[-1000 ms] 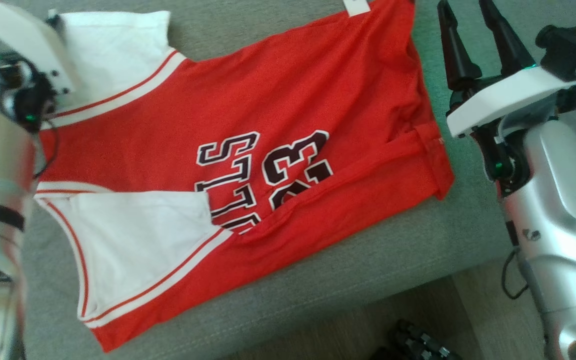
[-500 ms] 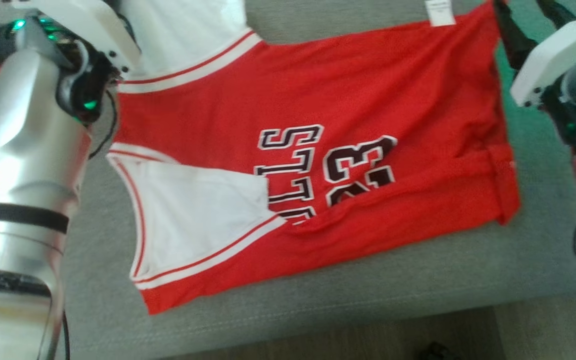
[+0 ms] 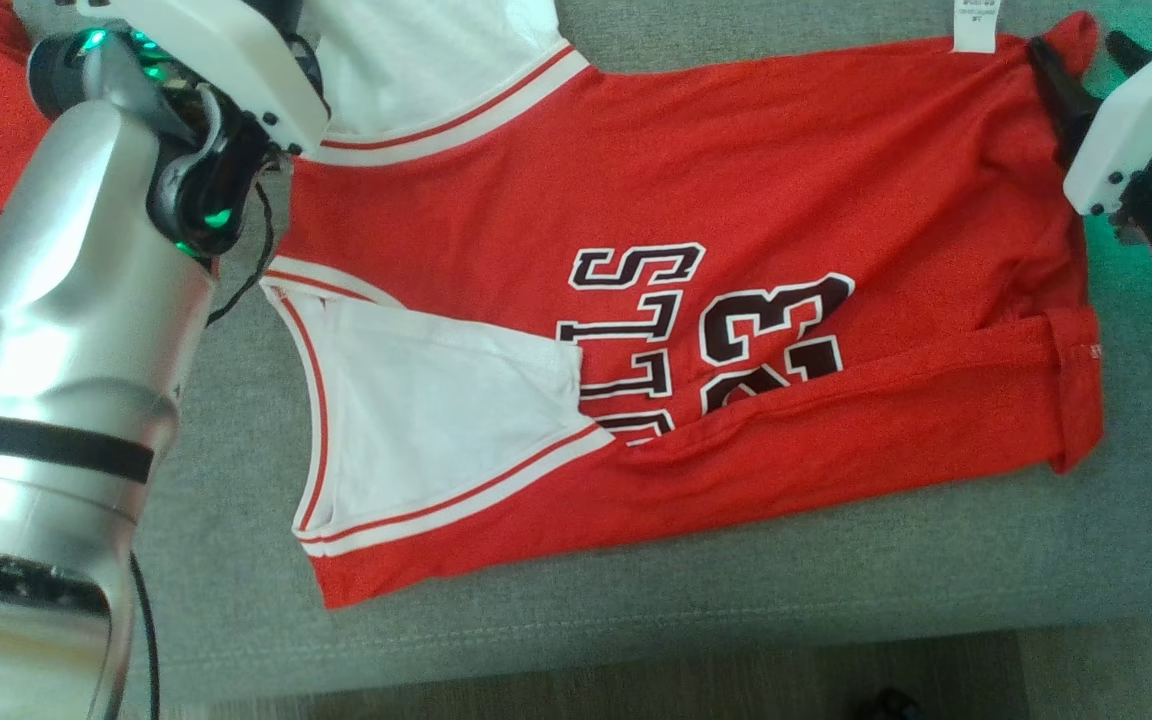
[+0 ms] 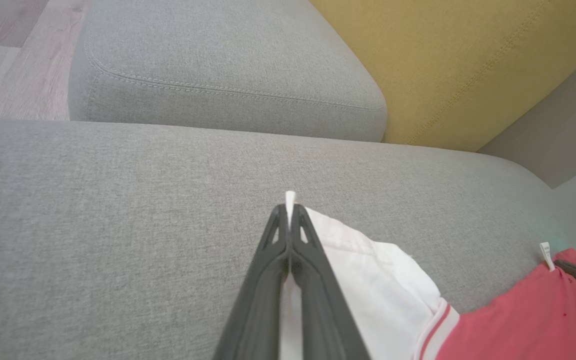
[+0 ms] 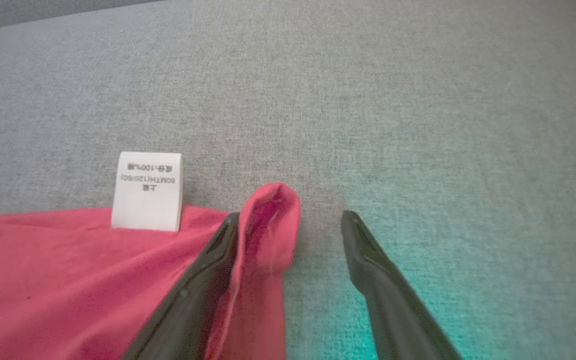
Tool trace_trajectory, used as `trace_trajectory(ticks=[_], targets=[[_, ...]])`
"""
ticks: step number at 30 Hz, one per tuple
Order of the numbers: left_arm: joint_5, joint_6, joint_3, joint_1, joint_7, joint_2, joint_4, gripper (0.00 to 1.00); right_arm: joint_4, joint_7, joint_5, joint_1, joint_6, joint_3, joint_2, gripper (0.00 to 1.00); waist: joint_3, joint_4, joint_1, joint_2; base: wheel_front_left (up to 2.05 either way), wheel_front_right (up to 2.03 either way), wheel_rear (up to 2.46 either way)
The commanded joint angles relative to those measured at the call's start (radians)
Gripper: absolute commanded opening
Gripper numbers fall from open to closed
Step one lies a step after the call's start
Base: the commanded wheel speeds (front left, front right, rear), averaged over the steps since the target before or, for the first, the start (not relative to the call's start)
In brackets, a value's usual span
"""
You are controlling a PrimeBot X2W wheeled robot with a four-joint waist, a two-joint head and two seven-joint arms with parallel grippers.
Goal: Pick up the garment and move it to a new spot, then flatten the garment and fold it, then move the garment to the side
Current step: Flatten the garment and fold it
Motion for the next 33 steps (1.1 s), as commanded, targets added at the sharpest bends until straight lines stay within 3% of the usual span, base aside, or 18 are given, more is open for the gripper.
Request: trace_trajectory(ticks=[1, 3, 4, 6, 18, 28, 33], targets=[[-0.005, -0.006, 0.021, -0.023, -0.003, 0.047, -0.033, 0.00, -0.016, -0.006, 0.020, -0.017, 0.007, 0.015, -0.012, 1.00, 0.001, 0.000, -0.0001, 0.0000, 0.00, 0.00, 0.00], [-0.009, -0.006, 0.020, -0.024, -0.005, 0.050, -0.032, 0.00, -0.006, -0.007, 0.042, -0.019, 0.007, 0.032, -0.013, 1.00, 0.003, 0.000, -0.0001, 0.0000, 0.00, 0.00, 0.00], [-0.011, -0.006, 0.020, -0.024, -0.007, 0.051, -0.031, 0.00, -0.002, -0.001, 0.057, -0.018, 0.007, 0.042, -0.013, 0.83, 0.003, 0.001, -0.0001, 0.0000, 0.00, 0.00, 0.00], [-0.013, -0.006, 0.019, -0.025, -0.010, 0.051, -0.029, 0.00, 0.000, -0.001, 0.082, -0.020, 0.007, 0.059, -0.017, 0.00, 0.004, 0.003, -0.0001, 0.0000, 0.00, 0.00, 0.00], [-0.027, 0.017, 0.051, -0.057, -0.074, 0.055, 0.001, 0.00, 0.043, -0.205, 0.067, -0.095, 0.007, 0.149, -0.078, 0.00, 0.001, 0.000, -0.0001, 0.0000, 0.00, 0.00, 0.00], [-0.005, 0.056, 0.071, -0.139, -0.172, 0.045, 0.065, 0.00, 0.124, -0.387, -0.003, -0.196, 0.007, 0.207, -0.085, 0.00, 0.007, -0.003, -0.0001, 0.0000, 0.00, 0.00, 0.00], [-0.001, 0.037, 0.053, -0.153, -0.200, 0.021, 0.115, 0.00, 0.179, -0.462, -0.027, -0.212, 0.007, 0.240, -0.054, 0.00, -0.011, -0.002, -0.0001, 0.0000, 0.00, 0.00, 0.00]])
